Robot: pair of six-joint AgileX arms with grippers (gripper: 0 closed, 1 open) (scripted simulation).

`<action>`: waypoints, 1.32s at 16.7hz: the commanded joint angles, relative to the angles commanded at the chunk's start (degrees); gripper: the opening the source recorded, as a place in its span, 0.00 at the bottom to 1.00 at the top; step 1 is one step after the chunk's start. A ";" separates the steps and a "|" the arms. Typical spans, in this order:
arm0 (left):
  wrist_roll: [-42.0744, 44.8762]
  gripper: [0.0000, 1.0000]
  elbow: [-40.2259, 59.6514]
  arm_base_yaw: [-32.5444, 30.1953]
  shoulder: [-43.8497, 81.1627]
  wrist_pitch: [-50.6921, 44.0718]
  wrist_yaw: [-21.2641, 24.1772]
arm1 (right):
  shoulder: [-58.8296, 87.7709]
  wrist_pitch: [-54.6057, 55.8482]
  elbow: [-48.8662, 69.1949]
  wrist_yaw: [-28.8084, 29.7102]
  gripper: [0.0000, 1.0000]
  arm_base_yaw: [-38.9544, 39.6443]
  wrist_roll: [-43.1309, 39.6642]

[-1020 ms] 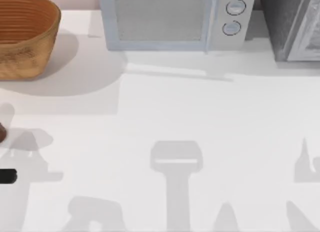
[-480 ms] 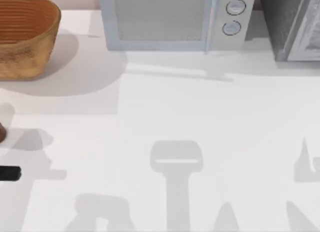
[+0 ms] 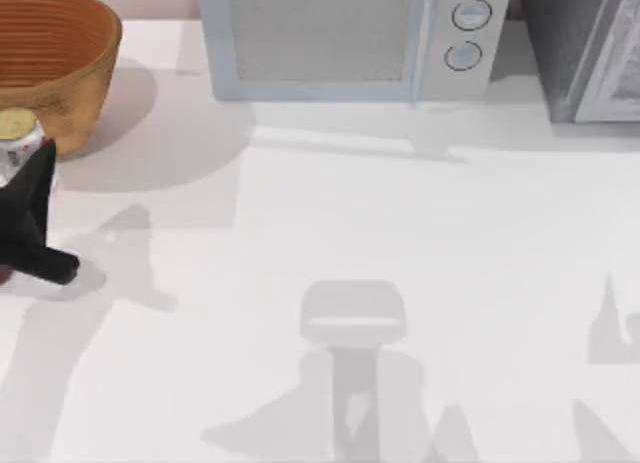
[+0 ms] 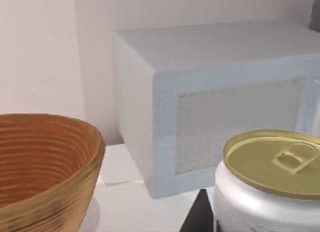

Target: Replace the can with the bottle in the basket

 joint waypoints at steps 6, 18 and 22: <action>0.26 0.00 15.15 -4.60 28.83 14.93 14.21 | 0.00 0.00 0.00 0.00 1.00 0.00 0.00; 0.86 0.00 43.56 -13.17 83.77 42.92 40.96 | 0.00 0.00 0.00 0.00 1.00 0.00 0.00; 0.84 0.00 50.30 -15.18 97.51 49.57 47.45 | 0.00 0.00 0.00 0.00 1.00 0.00 0.00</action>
